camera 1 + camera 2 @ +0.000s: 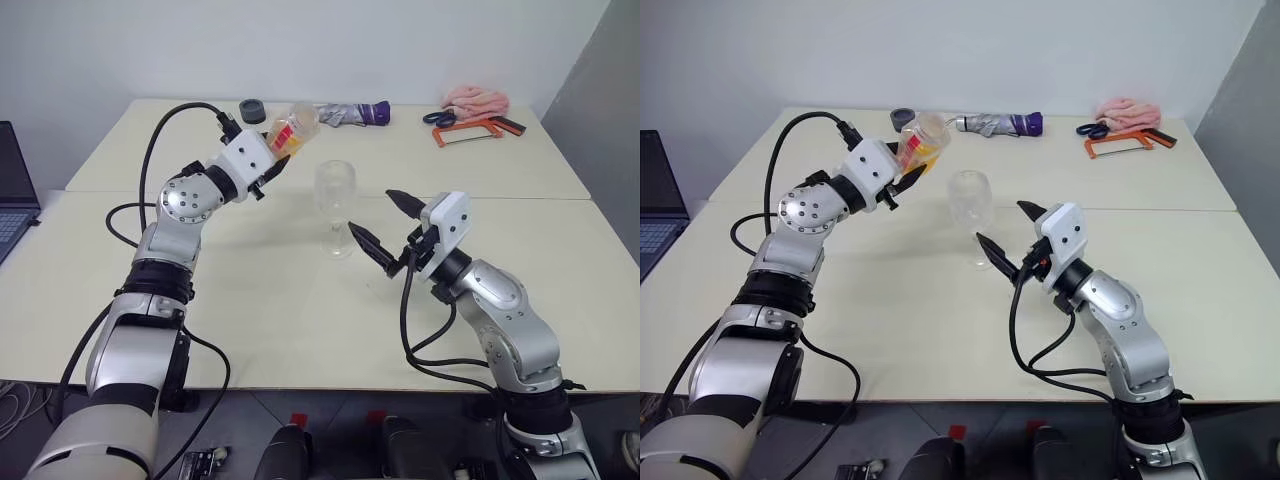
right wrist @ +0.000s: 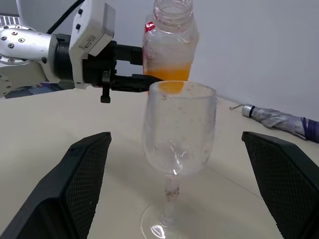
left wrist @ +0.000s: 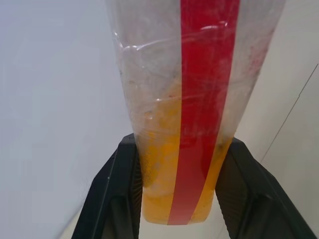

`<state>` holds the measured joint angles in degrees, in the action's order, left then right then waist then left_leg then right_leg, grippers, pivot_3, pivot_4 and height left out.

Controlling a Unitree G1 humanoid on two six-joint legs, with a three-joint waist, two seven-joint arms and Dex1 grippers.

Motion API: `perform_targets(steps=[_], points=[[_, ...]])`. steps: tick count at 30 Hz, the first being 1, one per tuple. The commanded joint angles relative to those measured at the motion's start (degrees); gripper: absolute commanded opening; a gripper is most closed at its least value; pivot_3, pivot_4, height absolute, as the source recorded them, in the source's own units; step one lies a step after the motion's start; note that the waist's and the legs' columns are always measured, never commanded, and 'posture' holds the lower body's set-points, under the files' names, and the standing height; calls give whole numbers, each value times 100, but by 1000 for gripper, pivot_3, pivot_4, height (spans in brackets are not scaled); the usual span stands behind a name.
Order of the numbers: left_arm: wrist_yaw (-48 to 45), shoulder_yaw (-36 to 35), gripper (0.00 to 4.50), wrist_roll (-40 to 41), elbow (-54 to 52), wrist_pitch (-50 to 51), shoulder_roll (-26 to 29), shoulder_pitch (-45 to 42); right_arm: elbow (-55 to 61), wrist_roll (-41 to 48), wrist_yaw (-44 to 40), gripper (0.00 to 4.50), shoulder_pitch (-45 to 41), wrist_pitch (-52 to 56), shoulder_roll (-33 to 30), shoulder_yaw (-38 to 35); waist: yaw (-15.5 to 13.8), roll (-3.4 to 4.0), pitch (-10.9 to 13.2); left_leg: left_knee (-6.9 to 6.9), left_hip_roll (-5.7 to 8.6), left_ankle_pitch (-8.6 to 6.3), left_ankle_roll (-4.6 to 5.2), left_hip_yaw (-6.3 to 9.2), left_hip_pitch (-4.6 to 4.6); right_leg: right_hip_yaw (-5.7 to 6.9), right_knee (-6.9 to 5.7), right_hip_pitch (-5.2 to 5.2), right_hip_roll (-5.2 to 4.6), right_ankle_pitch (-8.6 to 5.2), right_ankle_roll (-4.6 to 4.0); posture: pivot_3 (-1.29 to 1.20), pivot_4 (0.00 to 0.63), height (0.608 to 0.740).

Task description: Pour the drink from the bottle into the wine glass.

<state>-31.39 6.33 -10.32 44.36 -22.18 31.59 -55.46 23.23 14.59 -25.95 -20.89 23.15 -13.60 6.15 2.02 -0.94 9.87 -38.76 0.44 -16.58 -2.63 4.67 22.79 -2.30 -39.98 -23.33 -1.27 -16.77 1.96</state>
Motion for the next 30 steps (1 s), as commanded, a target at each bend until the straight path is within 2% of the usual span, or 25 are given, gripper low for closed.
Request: perform_targets(steps=[1, 11, 30], points=[[254, 71, 1659, -278, 219, -559, 160, -373, 129, -3, 63, 4500, -6, -166, 59, 2, -1, 0, 0, 0, 0, 0, 0, 0, 1, 0, 0, 0, 0, 0, 0, 0, 150, 740], [1234, 564, 1659, -1350, 1094, -1732, 453, -910, 259, 39, 72, 4500, 162, -149, 105, 27, -10, 0, 0, -1, 2, 0, 1, -1, 2, 2, 0, 0, -1, 0, 0, 0, 150, 740], [2733, 1328, 1659, -2700, 1781, -2419, 857, -1645, 383, 36, -55, 4500, 445, -570, -130, -22, -12, -1, 1, -1, 4, 0, 1, -7, 4, 5, 0, 0, 0, 0, 0, 0, 150, 740]])
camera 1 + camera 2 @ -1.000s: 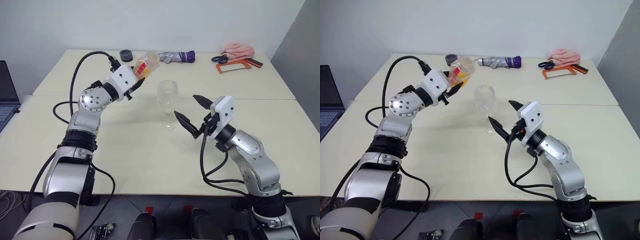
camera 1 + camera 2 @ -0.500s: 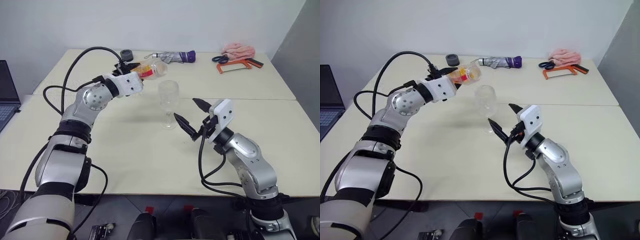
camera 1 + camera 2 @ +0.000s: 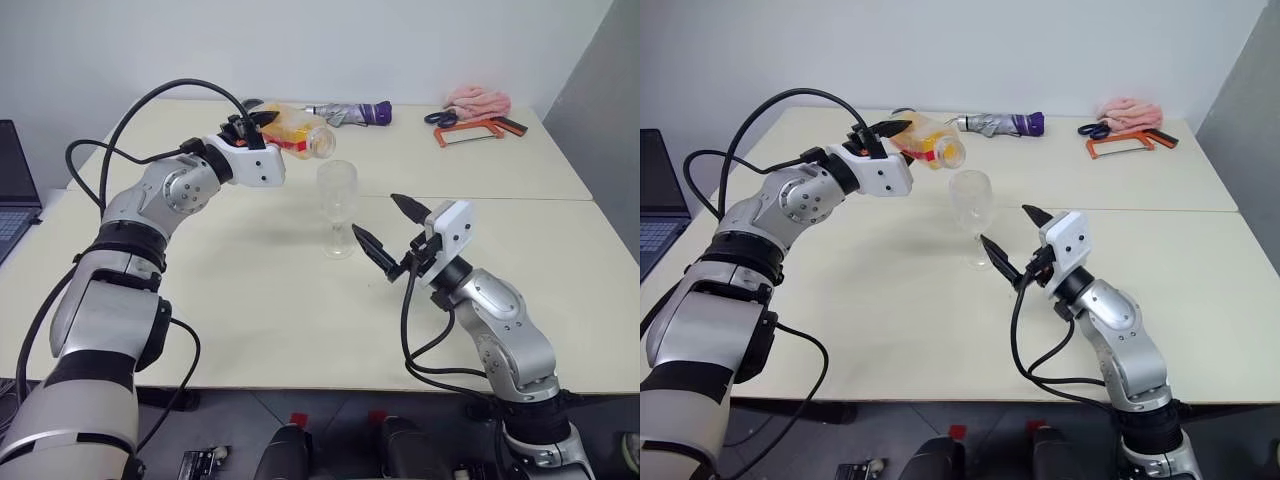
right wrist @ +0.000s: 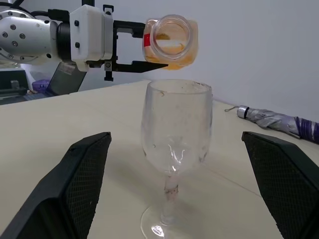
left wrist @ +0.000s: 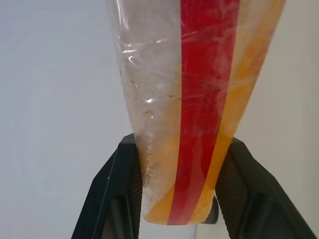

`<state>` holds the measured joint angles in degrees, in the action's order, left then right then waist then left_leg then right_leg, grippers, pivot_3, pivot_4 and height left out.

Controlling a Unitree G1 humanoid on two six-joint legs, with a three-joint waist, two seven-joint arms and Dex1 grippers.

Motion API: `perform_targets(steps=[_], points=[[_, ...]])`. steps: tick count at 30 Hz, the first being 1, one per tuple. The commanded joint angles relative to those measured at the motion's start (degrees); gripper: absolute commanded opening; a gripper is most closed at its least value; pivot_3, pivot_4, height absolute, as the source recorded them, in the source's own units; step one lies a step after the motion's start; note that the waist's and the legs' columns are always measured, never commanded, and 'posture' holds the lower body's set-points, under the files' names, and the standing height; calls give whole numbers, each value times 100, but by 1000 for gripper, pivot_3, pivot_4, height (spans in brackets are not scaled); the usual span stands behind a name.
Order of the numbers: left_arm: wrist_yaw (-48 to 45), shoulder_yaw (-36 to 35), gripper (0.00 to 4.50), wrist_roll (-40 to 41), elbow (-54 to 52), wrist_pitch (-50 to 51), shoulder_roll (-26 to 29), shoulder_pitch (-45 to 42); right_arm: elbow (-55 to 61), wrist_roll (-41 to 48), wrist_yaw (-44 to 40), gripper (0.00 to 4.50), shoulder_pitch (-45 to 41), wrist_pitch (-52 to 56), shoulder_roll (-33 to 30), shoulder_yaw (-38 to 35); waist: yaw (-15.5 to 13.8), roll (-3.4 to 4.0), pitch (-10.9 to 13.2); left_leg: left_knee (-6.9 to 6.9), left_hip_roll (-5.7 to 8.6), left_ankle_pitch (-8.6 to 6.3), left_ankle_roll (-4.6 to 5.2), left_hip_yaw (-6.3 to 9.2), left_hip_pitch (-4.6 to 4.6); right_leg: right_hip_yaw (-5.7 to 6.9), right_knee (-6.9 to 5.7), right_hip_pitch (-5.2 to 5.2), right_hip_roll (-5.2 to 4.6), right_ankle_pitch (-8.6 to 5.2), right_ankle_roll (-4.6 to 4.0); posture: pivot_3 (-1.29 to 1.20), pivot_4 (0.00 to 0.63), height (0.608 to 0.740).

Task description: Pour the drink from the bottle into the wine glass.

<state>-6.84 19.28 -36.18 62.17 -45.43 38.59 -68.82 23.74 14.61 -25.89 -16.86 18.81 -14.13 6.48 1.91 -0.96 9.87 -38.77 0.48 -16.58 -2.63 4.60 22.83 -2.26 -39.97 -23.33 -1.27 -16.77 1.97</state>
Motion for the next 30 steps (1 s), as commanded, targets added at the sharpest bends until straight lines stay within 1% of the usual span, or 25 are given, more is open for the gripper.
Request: perform_targets(steps=[1, 14, 30], points=[[340, 71, 1659, -163, 34, -107, 169, -338, 355, 48, -79, 4500, 73, -124, -108, -61, 2, 0, 0, 0, 0, 0, 0, -1, 0, -1, 0, 0, 0, 0, 0, 0, 150, 740], [994, 434, 1659, -687, 359, -78, 242, -763, 500, 98, -80, 4500, 156, 10, -218, -34, 1, -1, 0, 0, 0, 0, 0, -8, 0, 1, 0, 0, 1, 0, 0, 0, 150, 740], [1426, 719, 1659, -951, 490, -82, 267, -976, 573, 122, -80, 4500, 341, 3, -200, -36, 0, -1, 0, 0, 0, 0, -1, -11, 0, 1, -1, 0, 0, 0, 0, 0, 150, 740]])
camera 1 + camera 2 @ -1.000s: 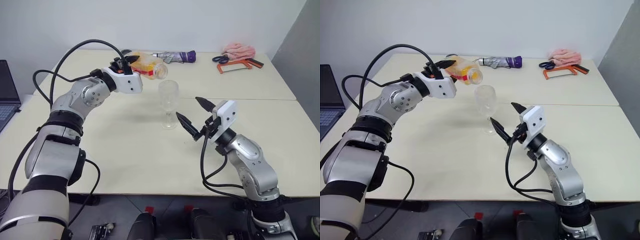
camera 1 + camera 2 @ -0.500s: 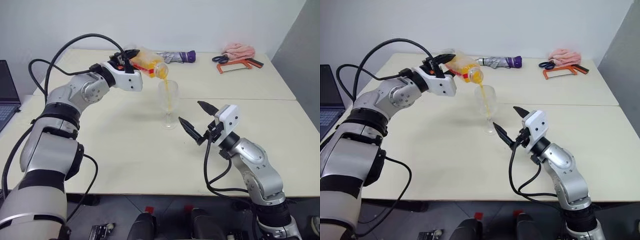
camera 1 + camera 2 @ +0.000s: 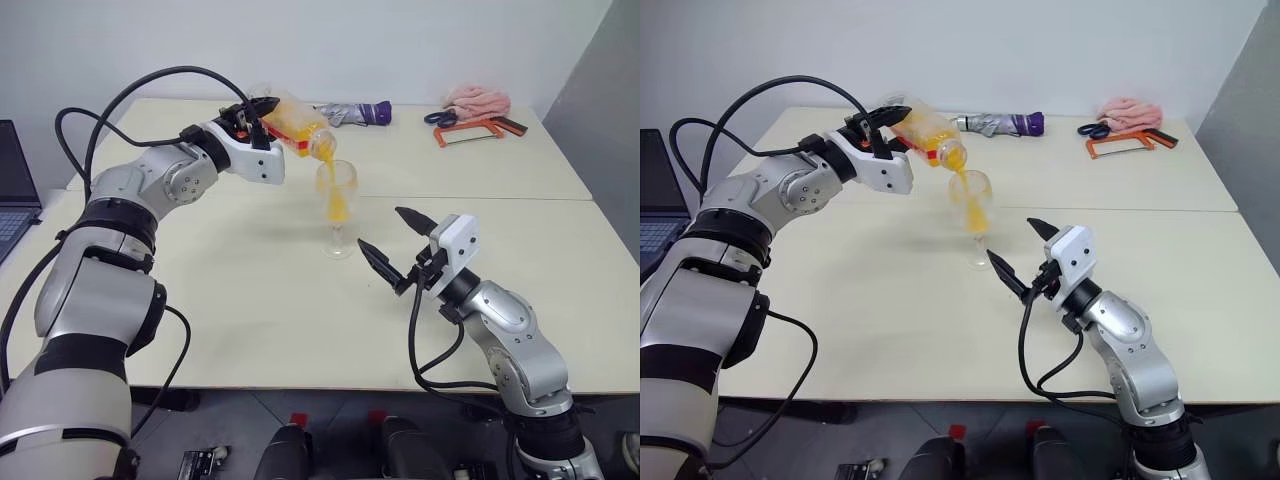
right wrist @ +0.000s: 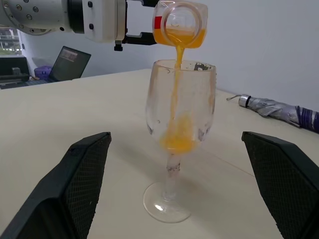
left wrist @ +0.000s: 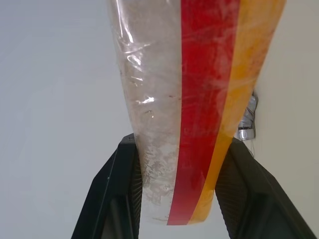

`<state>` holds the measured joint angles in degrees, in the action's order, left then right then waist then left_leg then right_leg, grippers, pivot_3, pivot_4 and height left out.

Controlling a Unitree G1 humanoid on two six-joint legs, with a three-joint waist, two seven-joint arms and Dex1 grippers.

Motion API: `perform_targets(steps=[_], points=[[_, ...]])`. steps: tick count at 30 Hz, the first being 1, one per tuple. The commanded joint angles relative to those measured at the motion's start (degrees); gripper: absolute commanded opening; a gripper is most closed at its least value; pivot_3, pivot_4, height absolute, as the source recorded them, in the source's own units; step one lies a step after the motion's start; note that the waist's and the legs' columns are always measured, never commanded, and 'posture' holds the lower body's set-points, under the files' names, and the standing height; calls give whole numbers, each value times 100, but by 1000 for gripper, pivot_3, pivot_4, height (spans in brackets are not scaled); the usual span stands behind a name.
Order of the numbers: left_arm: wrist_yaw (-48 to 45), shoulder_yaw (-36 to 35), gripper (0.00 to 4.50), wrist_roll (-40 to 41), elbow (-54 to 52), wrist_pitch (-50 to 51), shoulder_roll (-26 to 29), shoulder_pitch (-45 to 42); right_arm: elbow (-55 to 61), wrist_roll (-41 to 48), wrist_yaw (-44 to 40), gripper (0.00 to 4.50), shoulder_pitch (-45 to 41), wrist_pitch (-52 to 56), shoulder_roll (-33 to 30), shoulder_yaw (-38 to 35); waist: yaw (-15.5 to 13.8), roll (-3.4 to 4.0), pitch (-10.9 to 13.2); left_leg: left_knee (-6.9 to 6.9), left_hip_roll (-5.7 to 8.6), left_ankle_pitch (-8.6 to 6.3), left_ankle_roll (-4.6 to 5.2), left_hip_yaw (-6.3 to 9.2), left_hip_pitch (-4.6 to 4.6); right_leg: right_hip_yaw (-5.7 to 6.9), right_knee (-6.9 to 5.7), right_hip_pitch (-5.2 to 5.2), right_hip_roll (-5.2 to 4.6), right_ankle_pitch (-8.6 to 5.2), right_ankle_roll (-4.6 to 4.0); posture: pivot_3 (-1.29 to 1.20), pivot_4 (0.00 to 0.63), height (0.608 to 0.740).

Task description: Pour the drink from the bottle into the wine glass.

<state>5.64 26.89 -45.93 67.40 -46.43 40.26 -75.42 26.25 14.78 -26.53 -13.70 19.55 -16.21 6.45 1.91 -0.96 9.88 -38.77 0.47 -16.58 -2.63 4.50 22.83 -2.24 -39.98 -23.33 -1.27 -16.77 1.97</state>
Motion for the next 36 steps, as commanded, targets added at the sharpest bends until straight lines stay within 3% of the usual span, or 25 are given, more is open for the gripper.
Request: perform_targets(steps=[1, 36], points=[[189, -37, 1659, 20, -30, 19, 98, -324, 325, 110, -17, 4500, 39, -87, 13, -38, -1, 0, 0, 0, 0, 0, 0, 0, 0, 0, 0, 0, 0, 0, 0, 0, 150, 740], [431, 142, 1659, -144, 88, 137, 136, -468, 459, 128, -89, 4500, 182, -135, 71, 152, 0, 0, 0, -2, 1, 0, 0, -5, 0, 0, -2, 0, 0, 0, 0, 0, 150, 740]])
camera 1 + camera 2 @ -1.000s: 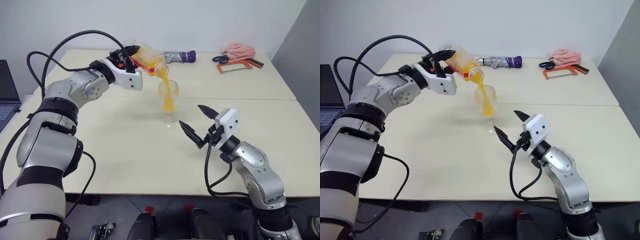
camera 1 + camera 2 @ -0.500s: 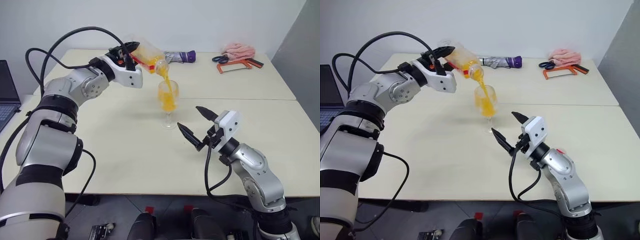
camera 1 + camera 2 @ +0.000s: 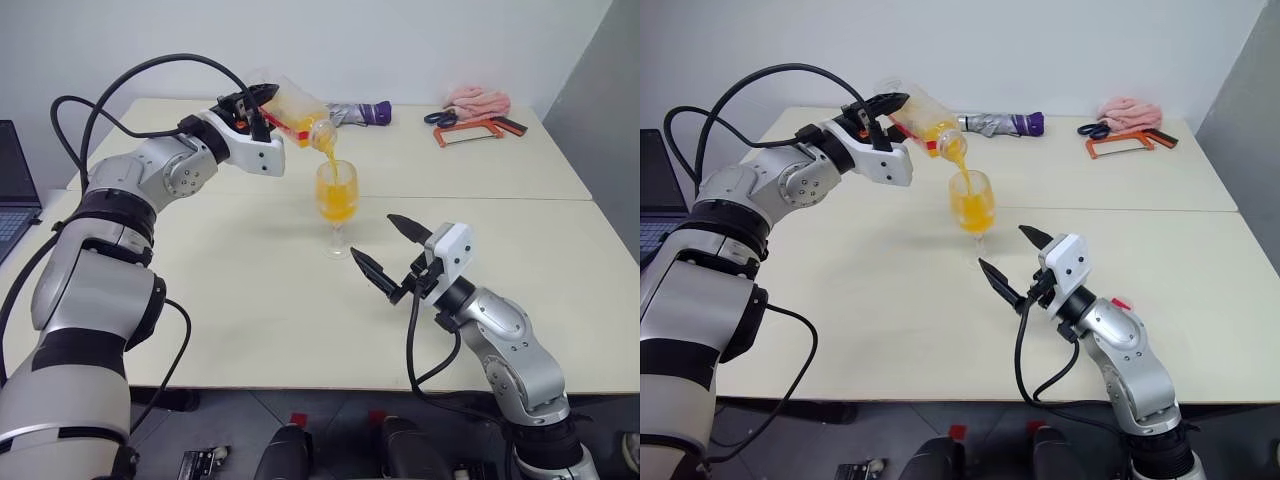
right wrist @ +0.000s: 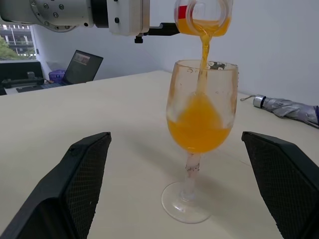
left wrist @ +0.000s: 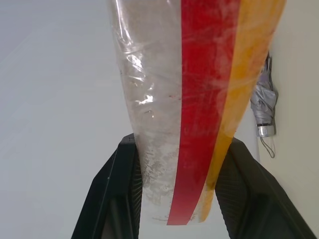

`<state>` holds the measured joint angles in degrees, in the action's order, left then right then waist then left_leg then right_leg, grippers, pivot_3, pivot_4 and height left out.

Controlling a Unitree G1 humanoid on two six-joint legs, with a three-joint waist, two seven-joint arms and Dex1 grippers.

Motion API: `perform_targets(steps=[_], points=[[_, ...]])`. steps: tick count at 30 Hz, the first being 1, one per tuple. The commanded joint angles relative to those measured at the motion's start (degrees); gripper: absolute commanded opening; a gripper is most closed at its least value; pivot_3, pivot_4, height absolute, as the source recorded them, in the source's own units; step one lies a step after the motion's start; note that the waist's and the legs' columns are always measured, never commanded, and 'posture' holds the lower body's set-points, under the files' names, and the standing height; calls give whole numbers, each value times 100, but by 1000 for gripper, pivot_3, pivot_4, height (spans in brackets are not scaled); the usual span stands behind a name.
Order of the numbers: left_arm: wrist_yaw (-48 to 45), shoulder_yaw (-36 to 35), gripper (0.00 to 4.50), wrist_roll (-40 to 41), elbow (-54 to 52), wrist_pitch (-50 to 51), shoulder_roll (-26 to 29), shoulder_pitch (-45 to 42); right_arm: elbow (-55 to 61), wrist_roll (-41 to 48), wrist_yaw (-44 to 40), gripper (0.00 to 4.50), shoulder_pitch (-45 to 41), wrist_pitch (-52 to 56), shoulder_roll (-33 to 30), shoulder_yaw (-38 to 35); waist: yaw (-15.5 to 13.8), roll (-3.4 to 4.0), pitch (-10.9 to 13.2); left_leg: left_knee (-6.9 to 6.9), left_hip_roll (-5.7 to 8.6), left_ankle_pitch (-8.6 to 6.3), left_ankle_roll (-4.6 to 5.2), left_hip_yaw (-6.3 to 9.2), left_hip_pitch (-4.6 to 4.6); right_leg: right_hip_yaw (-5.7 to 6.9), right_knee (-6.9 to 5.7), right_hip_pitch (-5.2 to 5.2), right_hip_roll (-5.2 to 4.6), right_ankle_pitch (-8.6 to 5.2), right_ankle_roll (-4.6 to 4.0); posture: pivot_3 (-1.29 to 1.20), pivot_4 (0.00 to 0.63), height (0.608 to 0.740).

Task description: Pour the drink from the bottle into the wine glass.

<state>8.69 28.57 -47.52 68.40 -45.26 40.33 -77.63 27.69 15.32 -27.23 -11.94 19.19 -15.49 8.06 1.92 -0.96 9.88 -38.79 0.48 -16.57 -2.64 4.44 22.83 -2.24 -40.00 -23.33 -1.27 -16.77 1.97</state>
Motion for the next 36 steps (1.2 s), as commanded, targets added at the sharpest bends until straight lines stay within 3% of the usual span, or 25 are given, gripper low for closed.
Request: perform_targets(steps=[1, 25, 36], points=[[130, -22, 1659, 13, -11, 21, 131, -249, 315, 75, -19, 4500, 6, -97, 0, -4, 0, 0, 0, 0, 0, 0, 0, 0, 0, 0, 0, 0, 0, 0, 0, 0, 150, 740], [-104, -107, 1659, 281, 30, -34, 12, -107, 275, 59, -17, 4500, -30, -128, 50, 58, 0, 0, 0, -1, 0, 0, -1, -2, 0, 0, -1, 0, 0, 0, 0, 0, 150, 740], [-1764, -1035, 1659, 1915, -71, 11, -411, 347, 175, 13, -15, 4500, -102, -203, 101, 94, 5, 0, 0, -4, 0, 1, -2, -1, 0, 1, -4, 0, 0, 0, 0, 0, 150, 740]])
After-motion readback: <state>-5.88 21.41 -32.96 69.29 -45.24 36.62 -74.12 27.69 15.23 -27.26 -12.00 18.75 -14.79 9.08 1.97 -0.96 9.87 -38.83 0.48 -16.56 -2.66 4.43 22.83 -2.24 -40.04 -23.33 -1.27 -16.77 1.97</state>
